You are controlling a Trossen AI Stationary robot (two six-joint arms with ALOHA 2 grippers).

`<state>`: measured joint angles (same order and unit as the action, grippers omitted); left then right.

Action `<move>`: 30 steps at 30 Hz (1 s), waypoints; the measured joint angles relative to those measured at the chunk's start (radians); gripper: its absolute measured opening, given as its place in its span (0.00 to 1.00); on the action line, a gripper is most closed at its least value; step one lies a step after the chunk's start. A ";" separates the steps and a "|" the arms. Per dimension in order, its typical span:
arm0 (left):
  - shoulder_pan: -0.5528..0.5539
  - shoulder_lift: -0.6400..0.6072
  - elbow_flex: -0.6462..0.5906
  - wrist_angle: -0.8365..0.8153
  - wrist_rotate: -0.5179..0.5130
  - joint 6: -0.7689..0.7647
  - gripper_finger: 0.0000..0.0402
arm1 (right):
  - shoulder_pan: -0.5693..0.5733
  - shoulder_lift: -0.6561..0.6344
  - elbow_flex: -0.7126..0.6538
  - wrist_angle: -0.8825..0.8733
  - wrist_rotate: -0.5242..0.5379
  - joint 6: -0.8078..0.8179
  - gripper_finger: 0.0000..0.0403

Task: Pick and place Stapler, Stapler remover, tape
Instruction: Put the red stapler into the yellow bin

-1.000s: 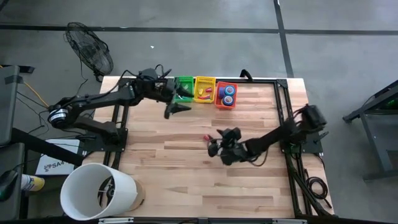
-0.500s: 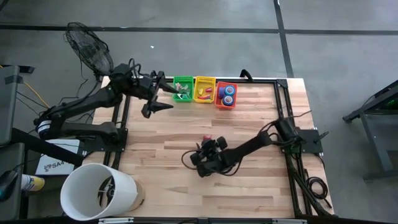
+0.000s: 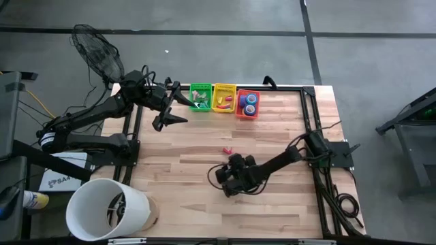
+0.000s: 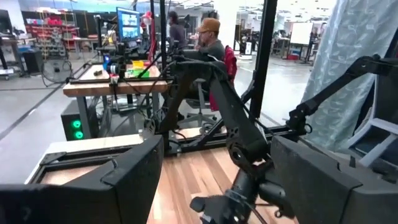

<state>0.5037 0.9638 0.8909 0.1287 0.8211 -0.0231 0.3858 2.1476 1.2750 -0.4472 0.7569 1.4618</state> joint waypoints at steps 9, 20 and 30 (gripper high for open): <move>0.000 0.000 0.000 -0.007 -0.001 0.000 0.73 | 0.046 -0.001 -0.151 0.268 0.094 -0.044 0.63; 0.000 0.000 0.000 -0.007 -0.003 0.000 0.73 | -0.027 0.065 -0.154 0.372 0.176 -0.224 0.62; 0.000 0.000 0.000 -0.027 -0.024 0.000 0.73 | 0.009 0.076 -0.146 0.366 0.154 -0.260 0.62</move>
<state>0.5037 0.9638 0.8909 0.1020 0.7967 -0.0231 0.3946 2.2238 1.1294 -0.0812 0.9114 1.2021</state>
